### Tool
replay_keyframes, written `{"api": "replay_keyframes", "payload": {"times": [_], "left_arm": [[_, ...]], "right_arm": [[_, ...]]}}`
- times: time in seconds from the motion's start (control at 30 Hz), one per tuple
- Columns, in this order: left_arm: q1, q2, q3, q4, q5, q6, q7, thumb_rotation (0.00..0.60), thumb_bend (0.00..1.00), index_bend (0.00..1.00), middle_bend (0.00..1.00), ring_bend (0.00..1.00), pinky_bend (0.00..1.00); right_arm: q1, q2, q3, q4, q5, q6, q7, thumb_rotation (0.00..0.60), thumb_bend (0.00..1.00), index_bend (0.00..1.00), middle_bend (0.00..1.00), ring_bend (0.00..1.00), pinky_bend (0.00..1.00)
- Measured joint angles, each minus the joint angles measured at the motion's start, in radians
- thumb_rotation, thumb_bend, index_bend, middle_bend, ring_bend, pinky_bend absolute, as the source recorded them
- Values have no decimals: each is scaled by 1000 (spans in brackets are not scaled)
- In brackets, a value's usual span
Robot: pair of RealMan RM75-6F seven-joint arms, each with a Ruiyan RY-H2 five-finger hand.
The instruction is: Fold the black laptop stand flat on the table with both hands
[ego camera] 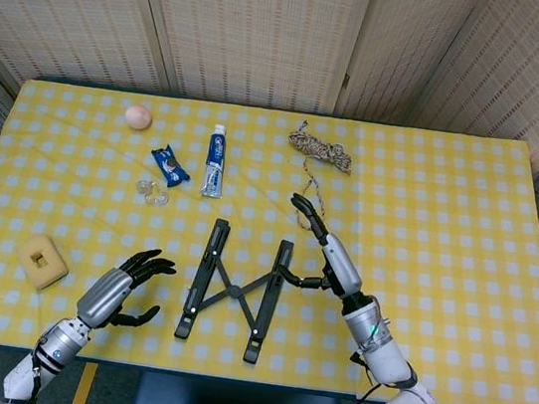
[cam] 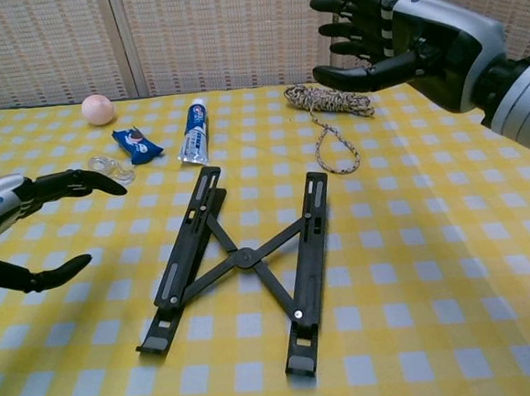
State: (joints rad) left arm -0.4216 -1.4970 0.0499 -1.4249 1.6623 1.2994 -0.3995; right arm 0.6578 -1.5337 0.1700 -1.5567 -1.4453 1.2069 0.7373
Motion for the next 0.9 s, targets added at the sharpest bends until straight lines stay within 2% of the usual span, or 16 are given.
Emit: {"api": "replay_keyframes", "payload": {"times": [0.2,0.43,0.57,0.73,0.8,0.9], "left_arm": [[-43,27,-38,35,-25,-57,85,600,434,241,202,77,100],[-120,28,-90,143,-69,-163,257,600,422,222,187,73,94],[-175,-10,-108,240,-88,-236,336,600,362,189,148,50,79],[-230,-81,-118,328,-106,-305,366,600,295,154,107,14,51],[-248,-110,-122,351,-117,-329,373,600,282,147,99,10,47],[-268,-146,-126,376,-132,-353,384,600,269,135,84,2,38]], "right_arm": [[-19,73,-42,-11,-81,6,-63,600,336,0,0,17,0],[-36,155,-138,-48,-168,-25,-267,600,336,0,0,18,0],[-46,187,-179,-73,-198,-49,-390,600,336,0,0,17,0],[-62,197,-210,-89,-219,-65,-535,600,336,0,2,18,0],[-70,191,-214,-87,-220,-65,-591,600,336,0,42,56,0],[-84,174,-214,-76,-220,-58,-701,600,332,5,164,162,20]]}}
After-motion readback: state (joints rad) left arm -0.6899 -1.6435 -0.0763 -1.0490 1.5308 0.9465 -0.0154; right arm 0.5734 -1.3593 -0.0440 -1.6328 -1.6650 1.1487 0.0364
